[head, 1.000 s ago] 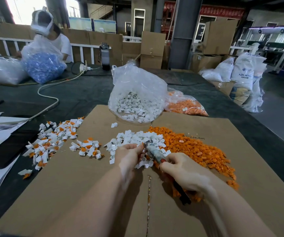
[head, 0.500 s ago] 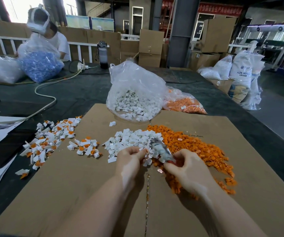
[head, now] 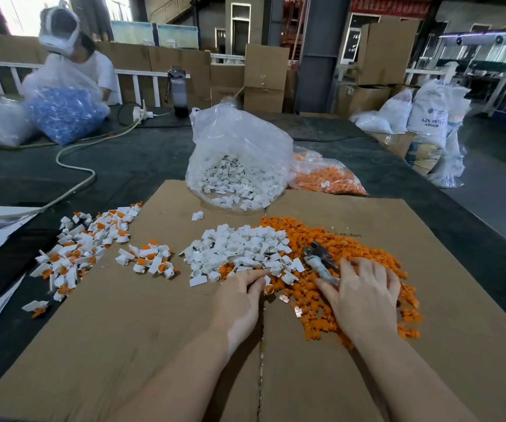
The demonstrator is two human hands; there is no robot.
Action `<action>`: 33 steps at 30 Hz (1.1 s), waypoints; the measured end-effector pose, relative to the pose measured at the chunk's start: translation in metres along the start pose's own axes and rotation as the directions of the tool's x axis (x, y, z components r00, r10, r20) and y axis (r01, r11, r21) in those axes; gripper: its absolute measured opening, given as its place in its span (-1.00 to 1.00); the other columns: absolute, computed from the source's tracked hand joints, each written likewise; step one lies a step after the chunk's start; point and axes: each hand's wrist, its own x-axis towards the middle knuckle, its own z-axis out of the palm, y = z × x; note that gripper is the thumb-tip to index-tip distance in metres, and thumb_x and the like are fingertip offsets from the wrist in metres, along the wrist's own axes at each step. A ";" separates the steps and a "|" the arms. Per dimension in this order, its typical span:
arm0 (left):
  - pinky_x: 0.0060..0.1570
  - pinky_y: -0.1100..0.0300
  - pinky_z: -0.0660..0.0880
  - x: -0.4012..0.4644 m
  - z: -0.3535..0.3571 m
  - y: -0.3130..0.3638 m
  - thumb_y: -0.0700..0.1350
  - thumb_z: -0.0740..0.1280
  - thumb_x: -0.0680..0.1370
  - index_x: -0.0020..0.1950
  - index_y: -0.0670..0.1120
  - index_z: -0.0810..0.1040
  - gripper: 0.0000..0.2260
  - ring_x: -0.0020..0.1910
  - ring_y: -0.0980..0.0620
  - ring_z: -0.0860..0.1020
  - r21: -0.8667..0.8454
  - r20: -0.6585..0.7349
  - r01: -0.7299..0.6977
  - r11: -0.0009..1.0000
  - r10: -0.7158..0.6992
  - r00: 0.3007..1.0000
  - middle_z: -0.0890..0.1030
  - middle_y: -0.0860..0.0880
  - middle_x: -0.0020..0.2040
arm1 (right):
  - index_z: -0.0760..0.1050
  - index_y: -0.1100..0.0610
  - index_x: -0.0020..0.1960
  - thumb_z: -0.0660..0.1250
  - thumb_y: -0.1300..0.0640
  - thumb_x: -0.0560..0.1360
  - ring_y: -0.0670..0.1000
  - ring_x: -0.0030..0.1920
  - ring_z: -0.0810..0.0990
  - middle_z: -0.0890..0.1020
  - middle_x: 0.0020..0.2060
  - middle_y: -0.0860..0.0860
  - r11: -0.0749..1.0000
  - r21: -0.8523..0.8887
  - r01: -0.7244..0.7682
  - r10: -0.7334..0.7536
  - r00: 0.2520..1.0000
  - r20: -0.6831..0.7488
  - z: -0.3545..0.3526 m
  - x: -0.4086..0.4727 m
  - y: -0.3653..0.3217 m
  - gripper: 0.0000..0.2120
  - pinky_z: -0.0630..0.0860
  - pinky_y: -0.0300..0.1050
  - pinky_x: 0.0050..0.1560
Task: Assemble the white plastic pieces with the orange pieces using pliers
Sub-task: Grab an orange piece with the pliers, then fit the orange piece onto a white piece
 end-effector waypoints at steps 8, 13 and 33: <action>-0.07 0.33 0.36 -0.001 -0.001 -0.002 -0.09 0.25 0.58 0.11 0.02 0.60 -0.83 0.03 0.11 0.53 -0.032 0.039 0.028 0.999 -0.026 0.999 0.62 0.07 -0.03 | 0.64 0.13 -0.06 0.53 0.28 0.31 0.10 -0.19 0.58 0.61 -0.21 0.02 0.808 0.440 0.392 -0.232 0.898 -0.373 0.004 -0.029 -0.036 -0.78 0.47 0.03 -0.19; -0.11 0.36 0.41 -0.003 -0.003 0.001 -0.10 0.28 0.57 0.02 -0.05 0.61 -0.87 -0.09 0.12 0.55 -0.048 0.064 0.008 0.999 -0.005 0.998 0.64 0.04 -0.11 | 0.65 0.09 -0.07 0.51 0.24 0.33 0.06 -0.21 0.56 0.61 -0.25 -0.03 0.743 0.492 0.455 -0.301 0.883 -0.361 0.002 -0.029 -0.041 -0.81 0.47 -0.01 -0.23; -0.27 0.40 0.38 -0.014 -0.002 0.000 -0.15 0.47 0.41 0.00 0.06 0.57 -0.79 -0.28 0.15 0.44 -0.094 0.118 -0.087 0.992 0.098 0.988 0.58 -0.08 -0.19 | 0.60 0.14 -0.19 0.51 0.25 0.34 0.03 -0.23 0.54 0.58 -0.28 -0.03 0.727 0.538 0.427 -0.274 0.898 -0.343 0.005 -0.033 -0.040 -0.90 0.48 -0.03 -0.20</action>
